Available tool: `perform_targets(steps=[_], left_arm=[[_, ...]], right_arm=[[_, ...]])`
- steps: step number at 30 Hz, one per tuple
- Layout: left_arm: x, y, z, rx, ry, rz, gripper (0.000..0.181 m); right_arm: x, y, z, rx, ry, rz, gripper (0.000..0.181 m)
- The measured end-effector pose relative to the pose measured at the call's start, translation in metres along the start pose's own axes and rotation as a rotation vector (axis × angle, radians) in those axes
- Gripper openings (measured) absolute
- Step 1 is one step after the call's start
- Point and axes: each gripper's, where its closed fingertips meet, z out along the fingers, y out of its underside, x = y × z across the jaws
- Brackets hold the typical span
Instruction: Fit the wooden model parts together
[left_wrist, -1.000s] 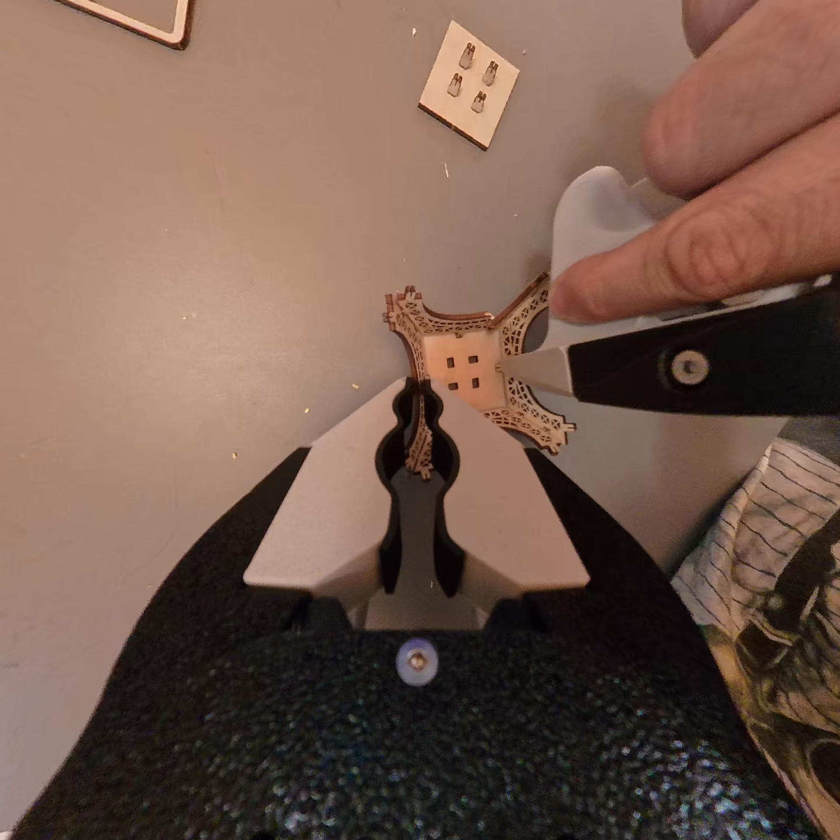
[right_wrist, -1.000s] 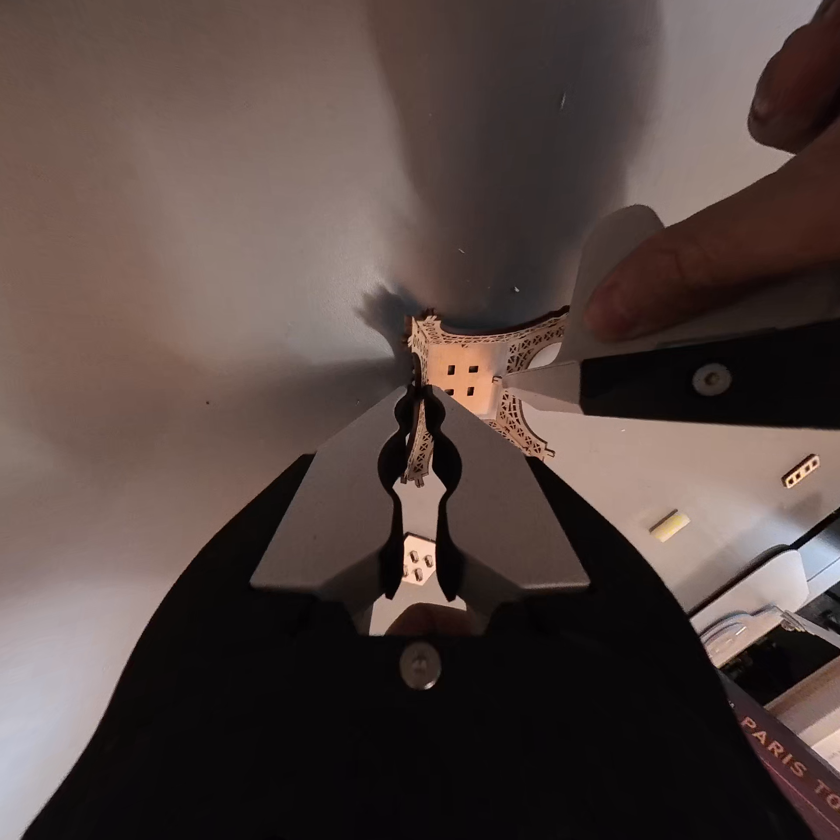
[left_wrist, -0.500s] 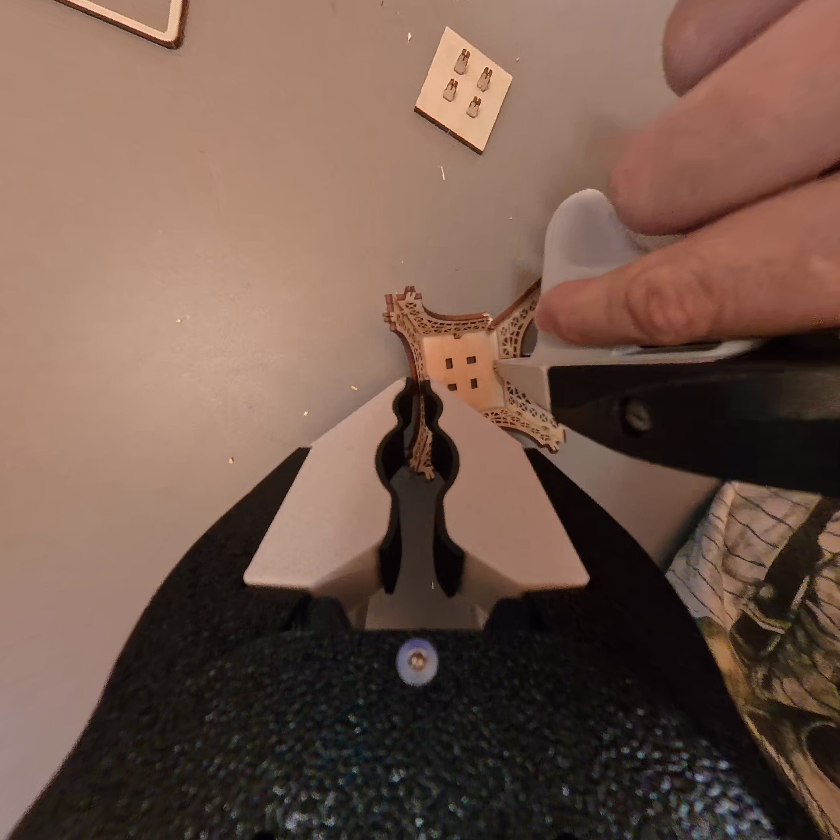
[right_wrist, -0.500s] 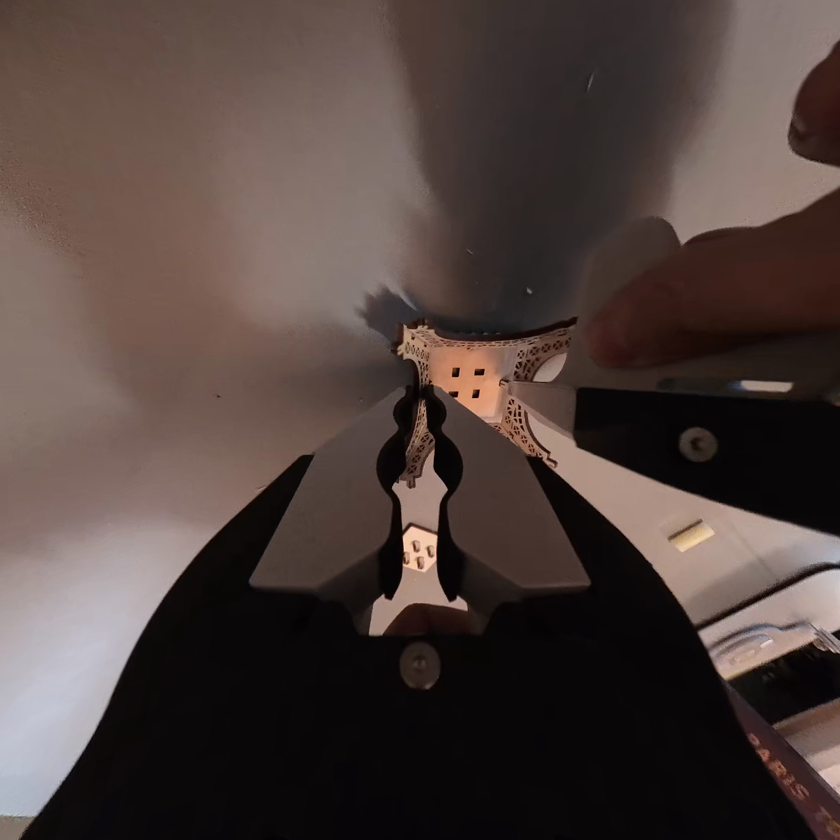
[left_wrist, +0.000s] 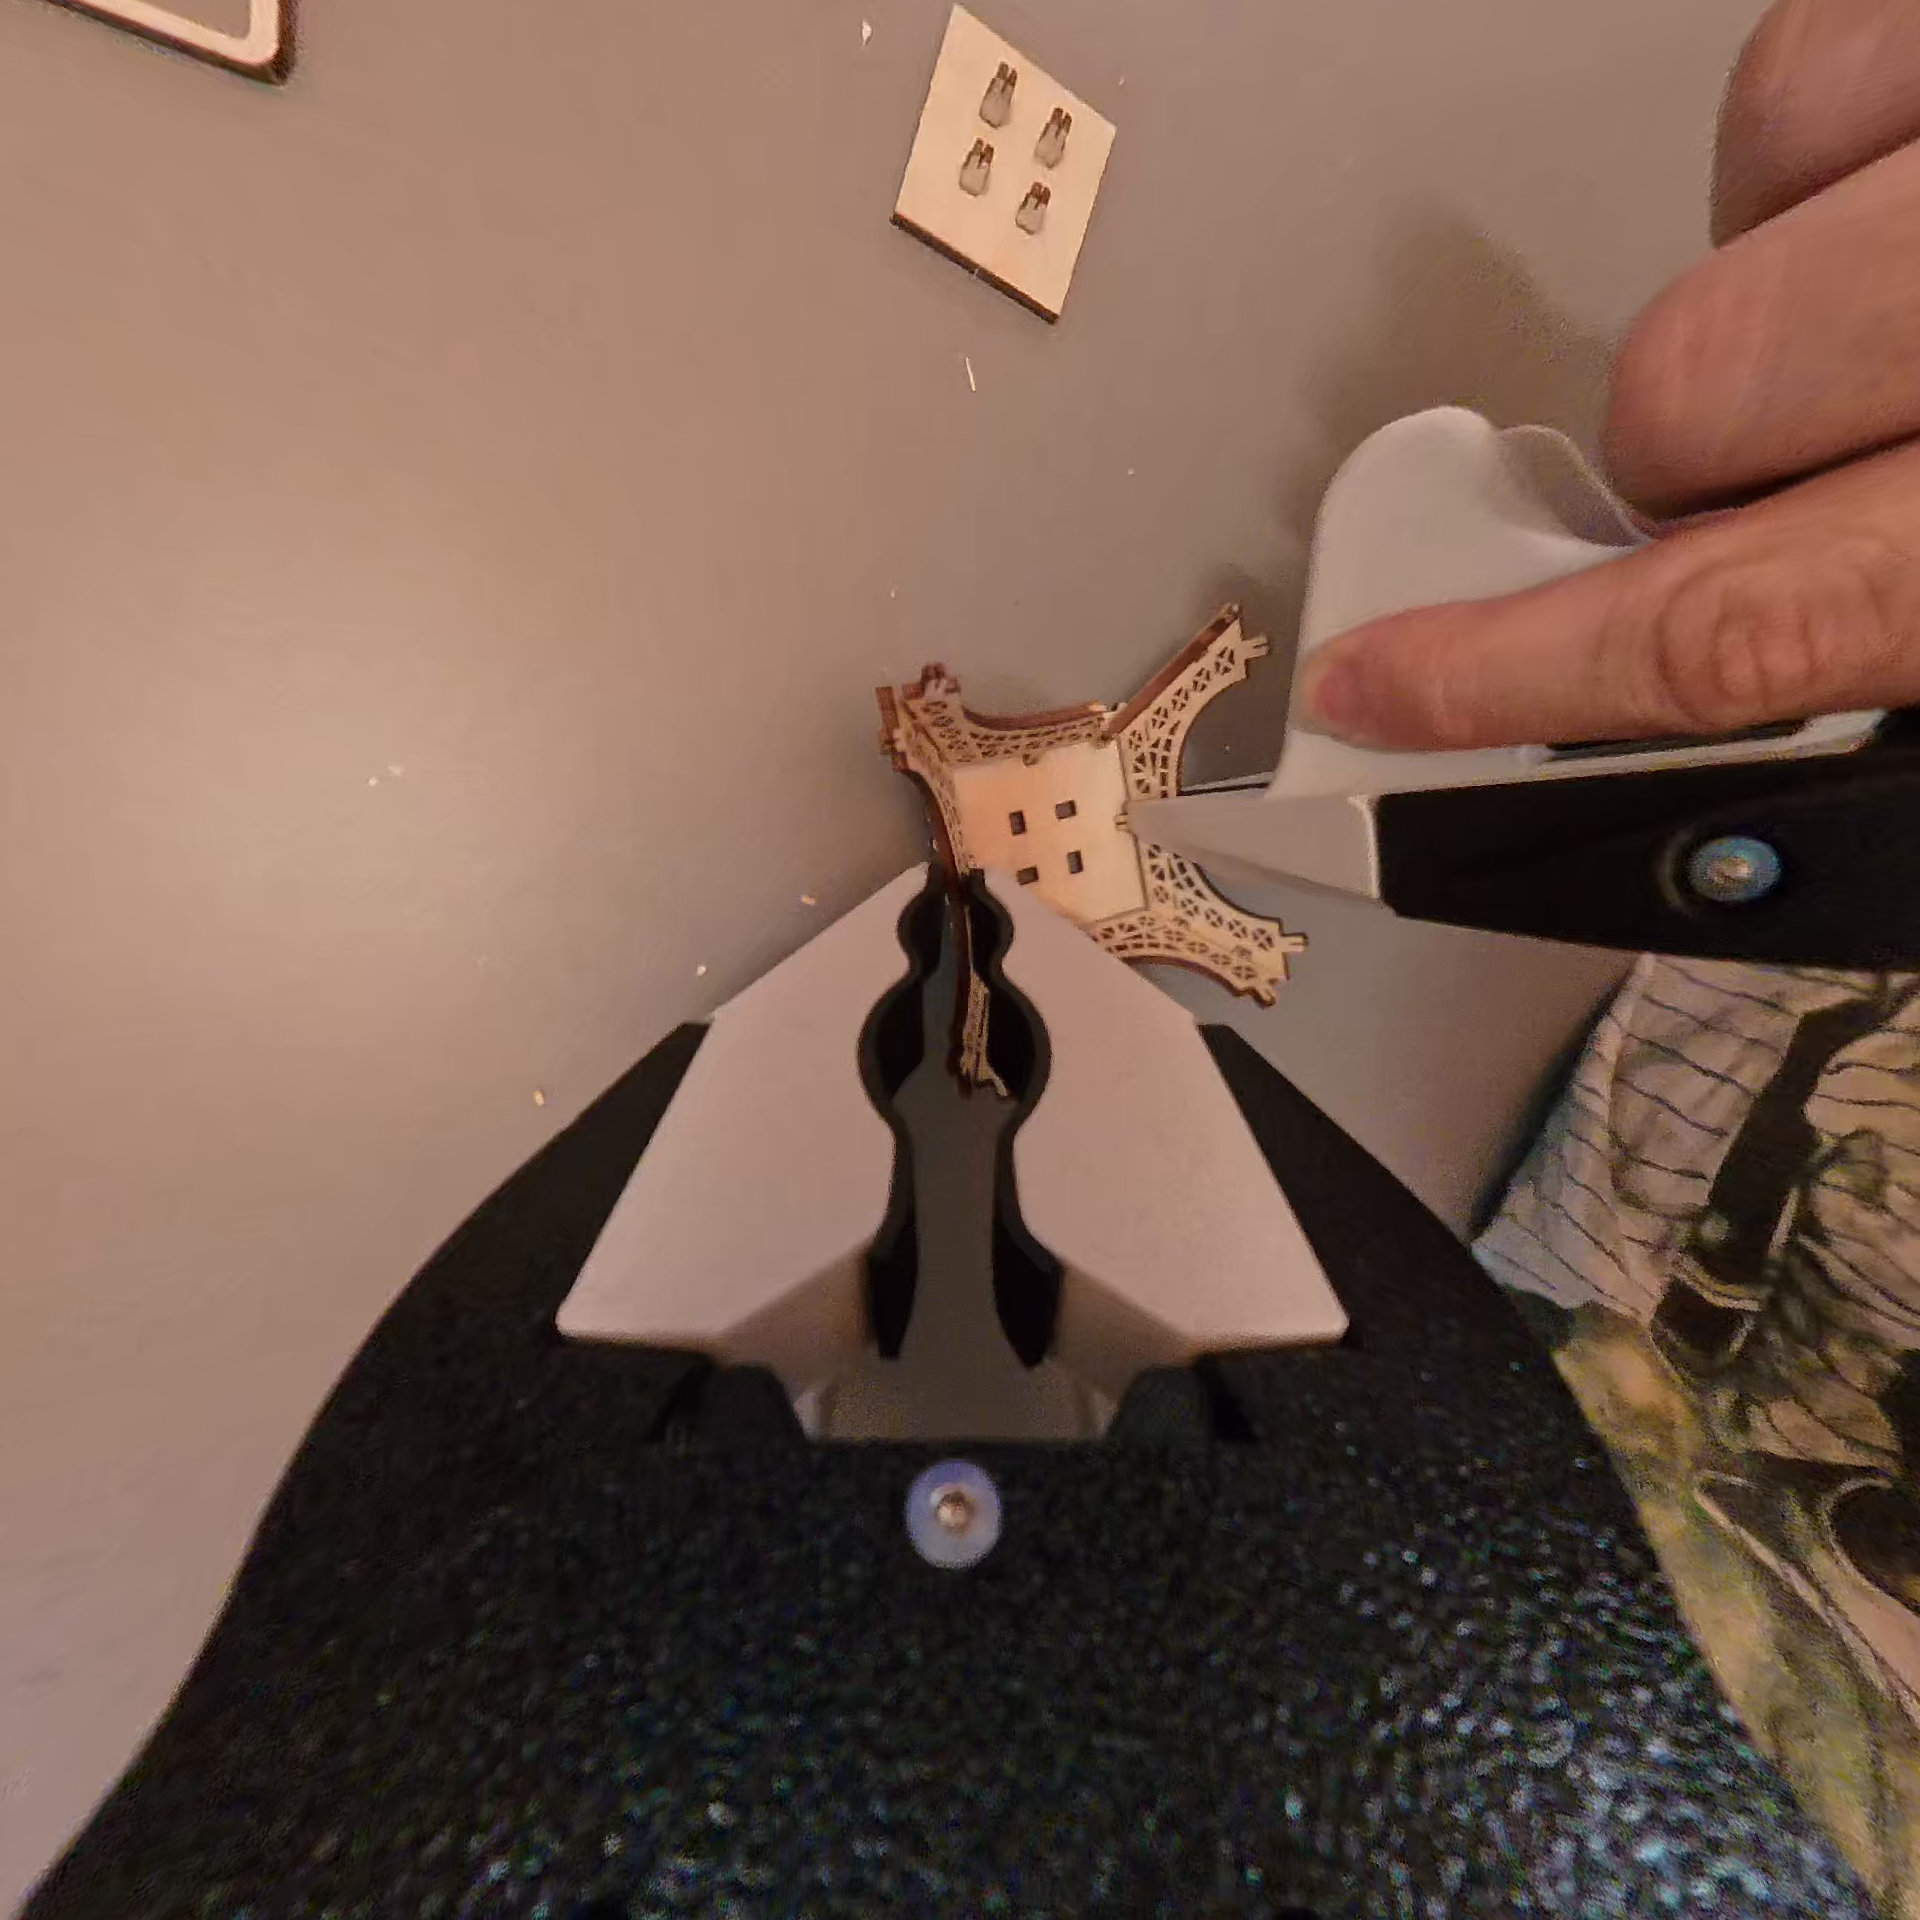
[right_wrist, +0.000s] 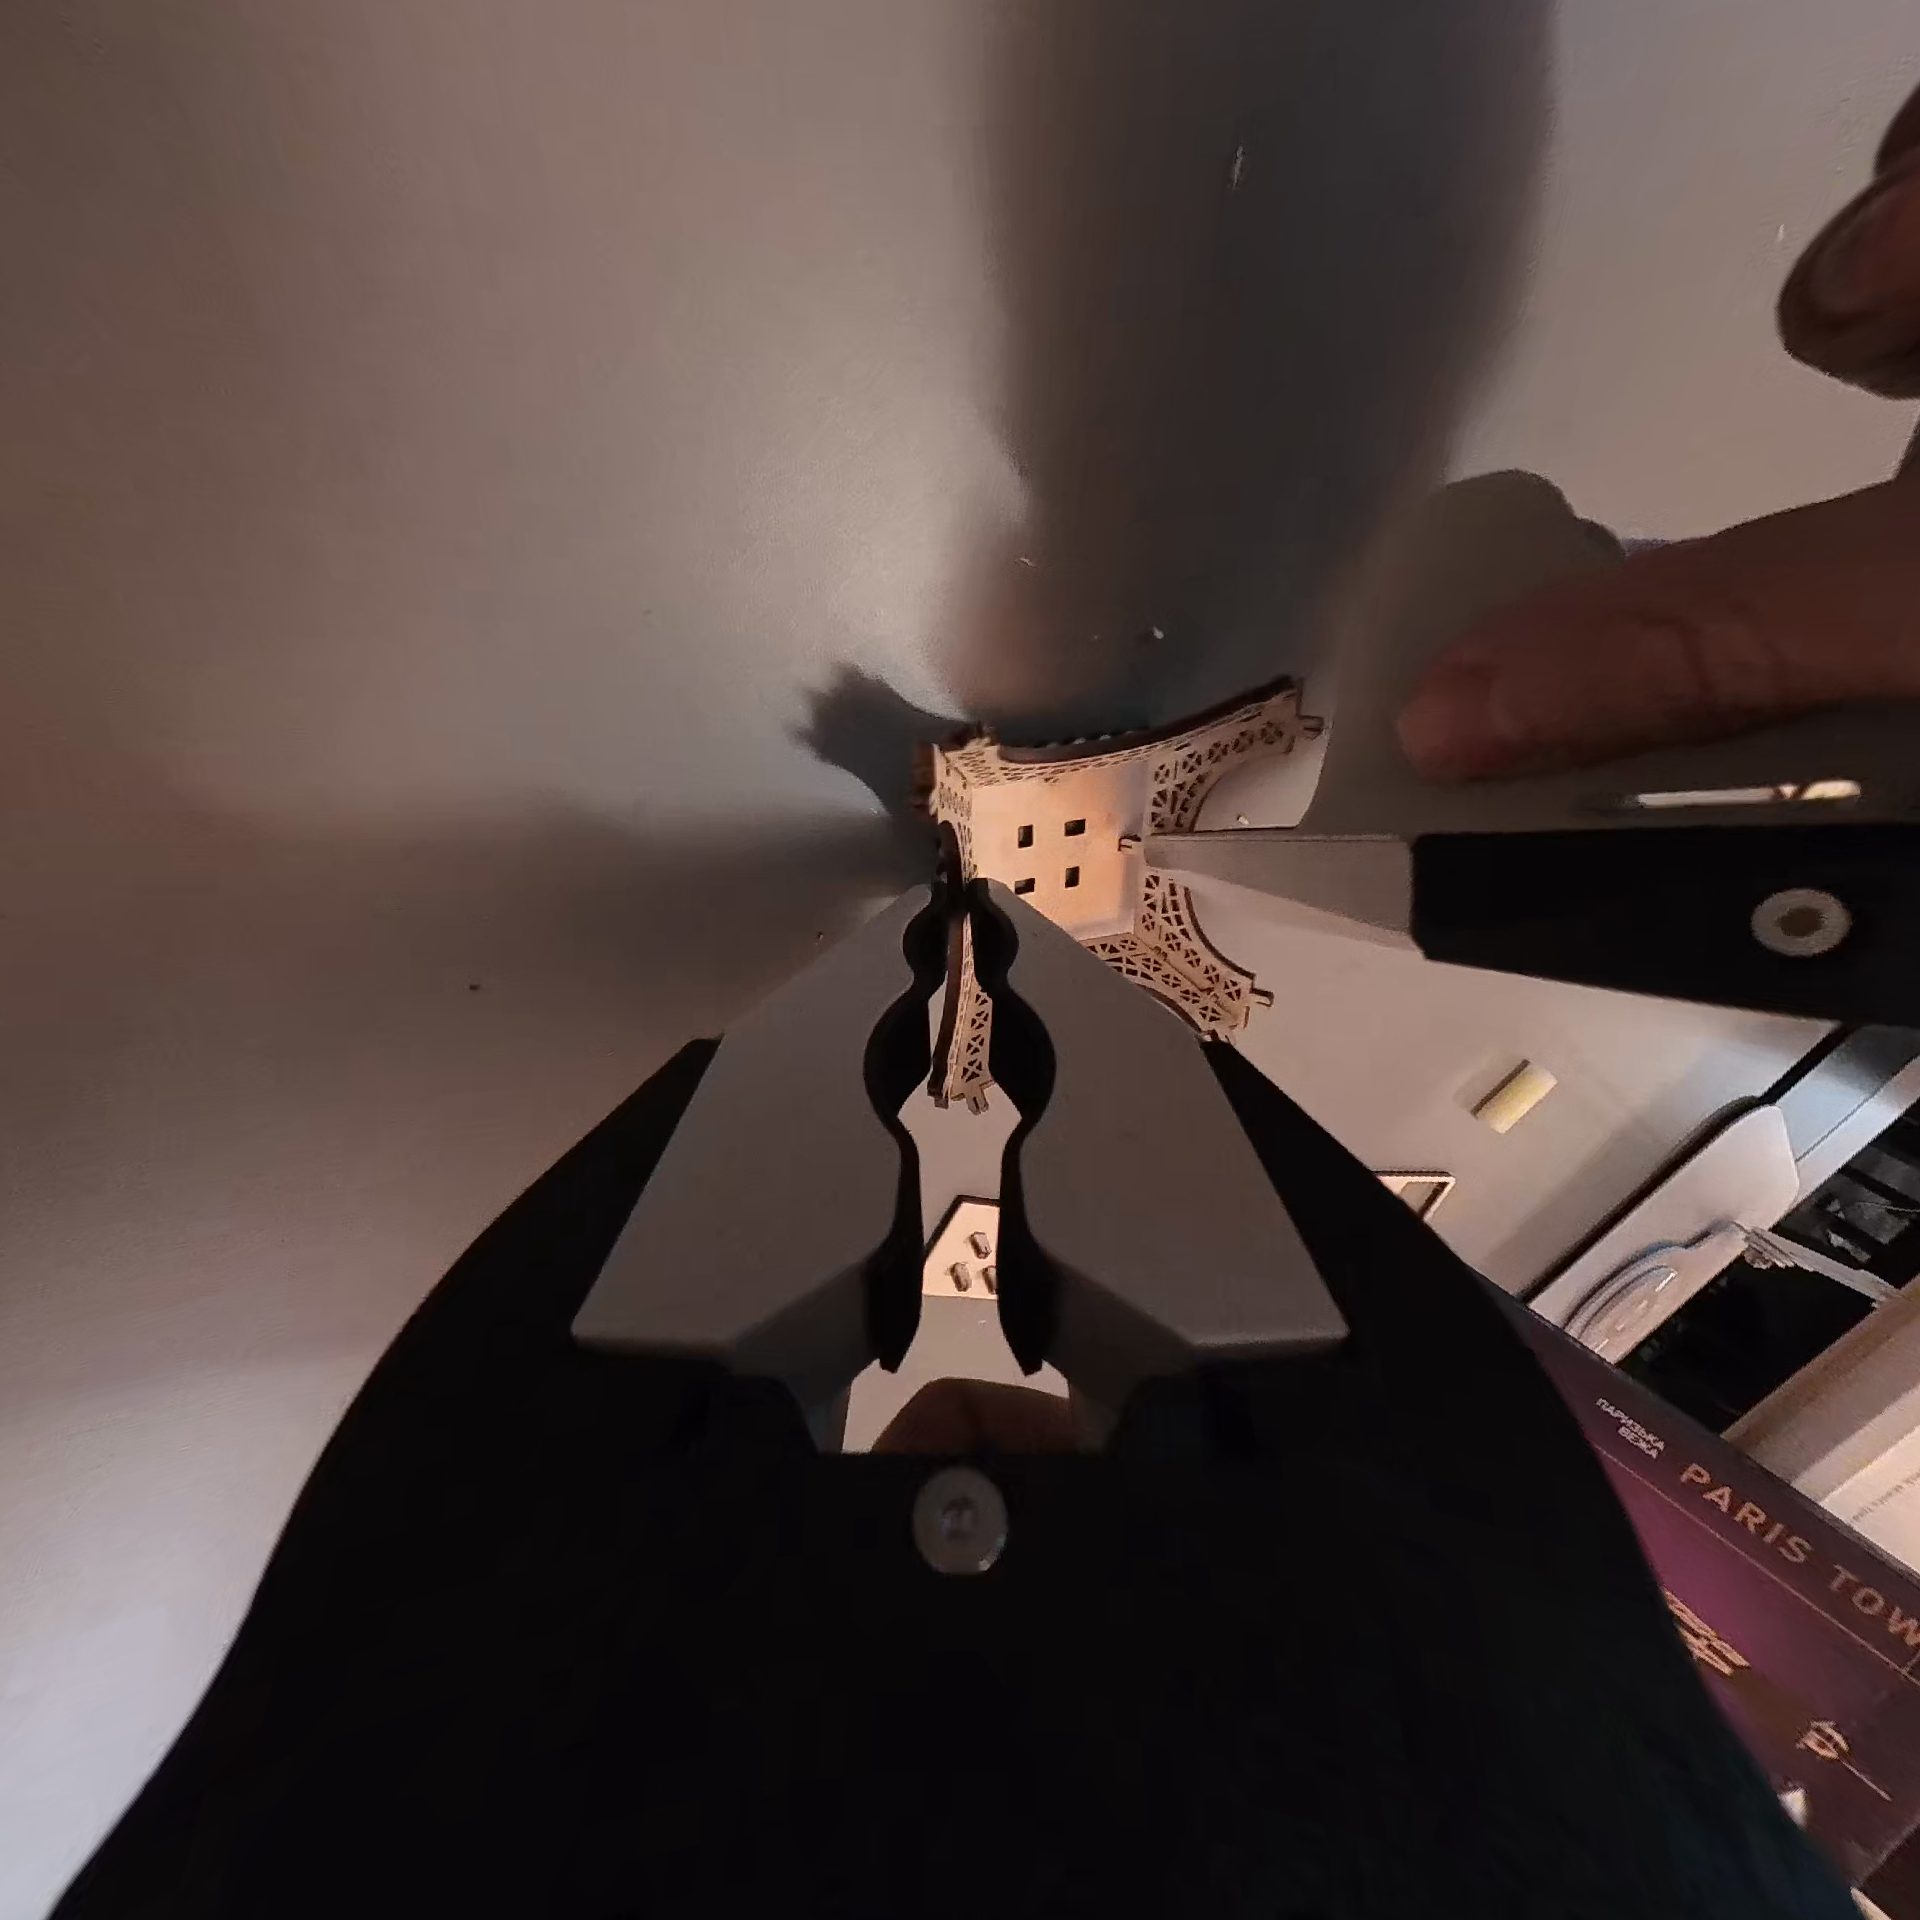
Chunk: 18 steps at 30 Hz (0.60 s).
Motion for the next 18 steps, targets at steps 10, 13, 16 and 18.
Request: perform_targets(steps=[10, 13, 16, 18], left_arm=[[-0.0012, 0.0017, 0.0002, -0.144, -0.111, -0.008, 0.002], [-0.0018, 0.0021, 0.0004, -0.181, -0.166, 0.006, 0.002], [-0.0021, 0.0022, 0.0006, -0.213, -0.211, 0.029, 0.002], [-0.0021, 0.0022, 0.0008, -0.215, -0.214, 0.027, 0.002]], right_arm=[[0.0008, -0.0002, -0.0007, 0.013, 0.09, 0.037, 0.001], [0.001, -0.0001, -0.001, 0.019, 0.108, 0.047, 0.0], [0.001, 0.0, -0.0014, 0.032, 0.104, 0.056, 0.001], [0.001, 0.0002, -0.0017, 0.031, 0.112, 0.054, 0.0]])
